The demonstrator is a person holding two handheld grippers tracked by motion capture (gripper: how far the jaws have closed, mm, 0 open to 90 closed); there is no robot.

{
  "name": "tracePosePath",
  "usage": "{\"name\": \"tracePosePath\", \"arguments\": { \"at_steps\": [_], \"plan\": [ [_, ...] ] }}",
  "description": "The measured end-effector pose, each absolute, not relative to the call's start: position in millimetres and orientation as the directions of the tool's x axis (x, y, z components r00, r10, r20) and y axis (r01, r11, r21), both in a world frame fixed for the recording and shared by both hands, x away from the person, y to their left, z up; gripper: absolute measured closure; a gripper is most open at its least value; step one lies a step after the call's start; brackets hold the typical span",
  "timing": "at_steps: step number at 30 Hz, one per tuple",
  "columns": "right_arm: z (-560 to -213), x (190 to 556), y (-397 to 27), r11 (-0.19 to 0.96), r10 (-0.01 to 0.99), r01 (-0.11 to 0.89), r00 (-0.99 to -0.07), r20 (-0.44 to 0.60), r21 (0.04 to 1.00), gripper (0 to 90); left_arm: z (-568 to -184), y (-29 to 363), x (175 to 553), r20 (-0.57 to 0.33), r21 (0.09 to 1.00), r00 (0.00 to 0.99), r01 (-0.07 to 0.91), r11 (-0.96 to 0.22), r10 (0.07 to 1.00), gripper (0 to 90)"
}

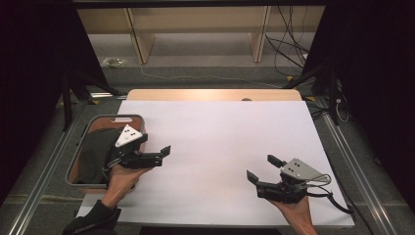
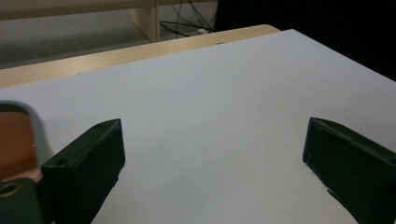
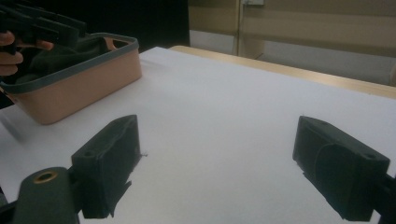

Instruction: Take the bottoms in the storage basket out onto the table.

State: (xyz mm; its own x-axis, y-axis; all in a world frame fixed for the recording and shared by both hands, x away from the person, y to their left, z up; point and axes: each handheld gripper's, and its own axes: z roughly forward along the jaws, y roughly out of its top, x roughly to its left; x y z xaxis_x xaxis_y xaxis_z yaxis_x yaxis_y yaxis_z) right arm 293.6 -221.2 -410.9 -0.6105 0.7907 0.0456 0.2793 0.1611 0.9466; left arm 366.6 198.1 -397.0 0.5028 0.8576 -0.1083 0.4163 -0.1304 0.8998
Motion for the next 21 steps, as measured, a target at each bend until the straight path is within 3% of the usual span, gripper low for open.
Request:
{"name": "tracePosePath", "arguments": {
  "at_steps": [9, 21],
  "plan": [
    [-412, 294, -221, 0.163, 0.785, 0.285, -0.617, 0.051, 0.945, 15.9, -387, 228, 382, -0.112, 0.888, 0.372, 0.454, -0.075, 0.921, 5.0],
    [-412, 295, -220, 0.171, 0.777, 0.292, -0.627, 0.054, 0.941, 15.9, -383, 266, 402, -0.135, 0.827, 0.282, 0.56, -0.048, 0.95, 4.9]
  ]
}}
